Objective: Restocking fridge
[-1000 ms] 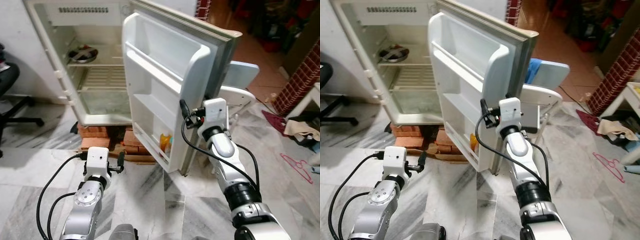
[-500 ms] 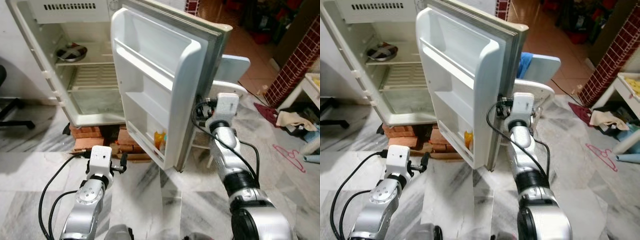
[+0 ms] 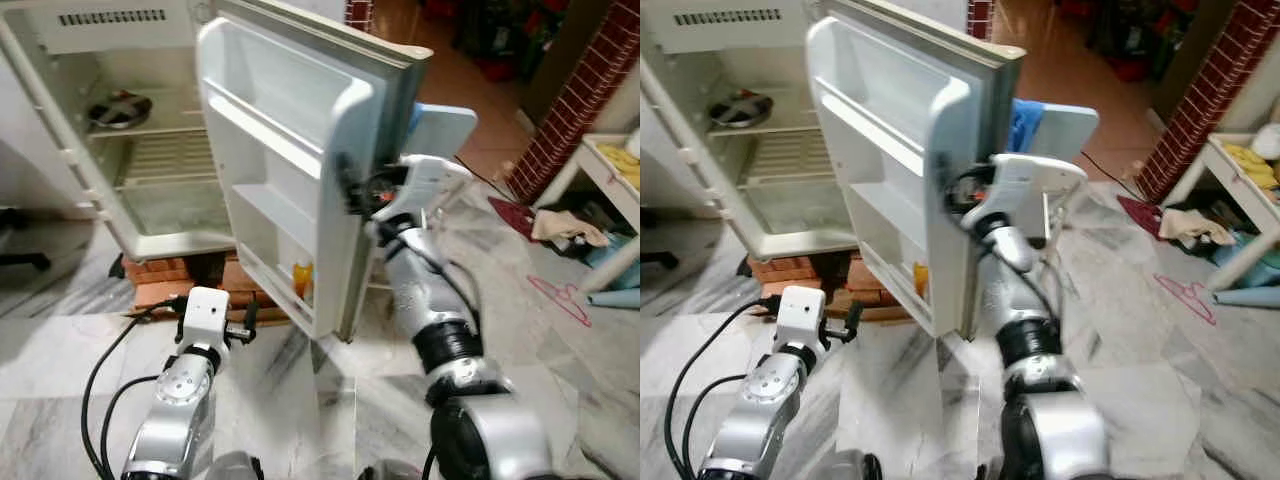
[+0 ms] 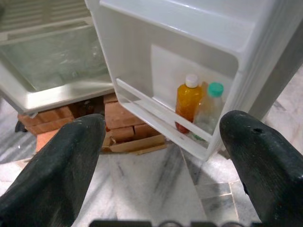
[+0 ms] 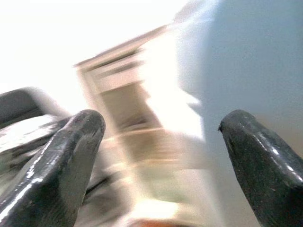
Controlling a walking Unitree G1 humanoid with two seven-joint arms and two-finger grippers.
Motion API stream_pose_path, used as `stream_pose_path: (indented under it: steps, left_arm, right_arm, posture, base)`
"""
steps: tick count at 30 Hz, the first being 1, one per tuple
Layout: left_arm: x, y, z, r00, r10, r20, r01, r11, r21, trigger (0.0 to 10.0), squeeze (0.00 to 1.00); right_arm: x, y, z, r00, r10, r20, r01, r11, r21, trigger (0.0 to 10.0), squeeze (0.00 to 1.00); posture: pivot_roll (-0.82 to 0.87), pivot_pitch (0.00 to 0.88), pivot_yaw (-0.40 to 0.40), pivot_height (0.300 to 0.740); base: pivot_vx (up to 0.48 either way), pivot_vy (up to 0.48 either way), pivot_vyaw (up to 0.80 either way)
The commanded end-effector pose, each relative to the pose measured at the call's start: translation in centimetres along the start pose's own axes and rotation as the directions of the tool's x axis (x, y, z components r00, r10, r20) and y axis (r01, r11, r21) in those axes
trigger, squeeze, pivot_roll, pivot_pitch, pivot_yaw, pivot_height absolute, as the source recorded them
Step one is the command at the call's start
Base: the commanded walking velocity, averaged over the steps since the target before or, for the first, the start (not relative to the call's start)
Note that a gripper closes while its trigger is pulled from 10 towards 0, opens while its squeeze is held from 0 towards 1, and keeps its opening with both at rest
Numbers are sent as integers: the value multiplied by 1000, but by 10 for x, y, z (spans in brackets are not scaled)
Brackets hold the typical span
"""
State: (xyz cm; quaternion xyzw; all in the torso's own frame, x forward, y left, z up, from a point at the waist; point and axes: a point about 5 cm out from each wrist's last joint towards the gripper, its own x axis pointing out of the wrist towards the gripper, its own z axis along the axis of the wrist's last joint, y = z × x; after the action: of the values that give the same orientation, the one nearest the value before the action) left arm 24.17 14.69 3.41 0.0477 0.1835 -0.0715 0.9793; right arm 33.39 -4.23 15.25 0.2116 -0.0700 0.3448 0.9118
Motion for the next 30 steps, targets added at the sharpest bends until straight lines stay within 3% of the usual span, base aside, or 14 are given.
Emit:
stream_pose_path:
  steps: [1, 3, 6, 9, 11, 12, 14, 16, 17, 19, 20, 22, 24, 30]
  left_arm:
    - [-2, 4, -2, 1000, 6, -10, -6, 1000, 14, 10000, 0]
    - [-2, 4, -2, 1000, 6, -10, -6, 1000, 15, 10000, 0]
    - [-1, 4, -3, 1000, 0, -14, 0, 1000, 18, 10000, 0]
    - [-1, 4, -3, 1000, -4, -15, 4, 1000, 21, 10000, 0]
    - [-1, 4, -3, 1000, -5, -16, 5, 1000, 22, 10000, 0]
    - [-1, 4, -3, 1000, -5, -17, 5, 1000, 23, 10000, 0]
    - [-1, 5, -3, 1000, -5, -17, 6, 1000, 24, 10000, 0]
    - [-1, 5, -3, 1000, -7, -19, 7, 1000, 27, 10000, 0]
    - [-1, 5, -3, 1000, -7, -19, 7, 1000, 27, 10000, 0]
    - [0, 5, -3, 1000, -10, -22, 10, 999, 31, 10000, 0]
    - [0, 5, -3, 1000, -10, -22, 10, 999, 31, 10000, 0]
    - [0, 5, -3, 1000, -12, -21, 13, 999, 33, 10000, 0]
    - [1, 5, -3, 1000, -14, -22, 15, 999, 35, 10000, 0]
    - [2, 4, -2, 1000, -18, -21, 19, 999, 41, 10000, 0]
  right_arm:
    - [-4, 14, 4, 993, 122, 10, -122, 991, 56, 10000, 0]
    - [-6, 17, 3, 989, 147, 6, -147, 987, 66, 10000, 0]
    - [-34, 18, -5, 964, 258, -63, -250, 962, 111, 10000, 0]
    - [-49, 11, -11, 956, 267, -120, -257, 962, 95, 10000, 0]
    - [-61, -6, -19, 960, 187, -209, -191, 982, 0, 10000, 0]
    - [-71, -26, -22, 962, 76, -262, -108, 988, -108, 10000, 0]
    - [-75, -34, -20, 962, 27, -270, -66, 988, -139, 10000, 0]
    - [-90, -66, -17, 934, -196, -299, 98, 945, -313, 10000, 0]
    - [-90, -66, -17, 934, -196, -299, 98, 945, -313, 10000, 0]
    - [-101, -90, -9, 888, -367, -276, 234, 880, -414, 10000, 0]
    - [-101, -90, -9, 888, -367, -276, 234, 880, -414, 10000, 0]
    - [-100, -103, 9, 865, -473, -169, 353, 812, -465, 10000, 0]
    - [-94, -109, 23, 856, -510, -85, 415, 776, -475, 10000, 0]
    - [-76, -113, 41, 853, -521, 22, 469, 750, -467, 10000, 0]
  posture:
    - [31, 0, -24, 740]
    - [31, 0, -24, 740]
    - [22, 0, -19, 740]
    - [23, 0, -19, 740]
    - [23, 0, -18, 740]
    - [23, 0, -17, 740]
    - [23, 0, -17, 740]
    - [22, 0, -15, 740]
    - [22, 0, -15, 740]
    - [22, 0, -13, 740]
    - [22, 0, -13, 740]
    - [21, 0, -11, 740]
    - [22, 0, -9, 740]
    - [27, 0, -10, 740]
  base:
    - [0, 0, 0]
    - [0, 0, 0]
    - [0, 0, 0]
    - [0, 0, 0]
    - [0, 0, 0]
    - [0, 0, 0]
    - [0, 0, 0]
    - [0, 0, 0]
    - [0, 0, 0]
    - [0, 0, 0]
    - [0, 0, 0]
    - [0, 0, 0]
    - [0, 0, 0]
    - [0, 0, 0]
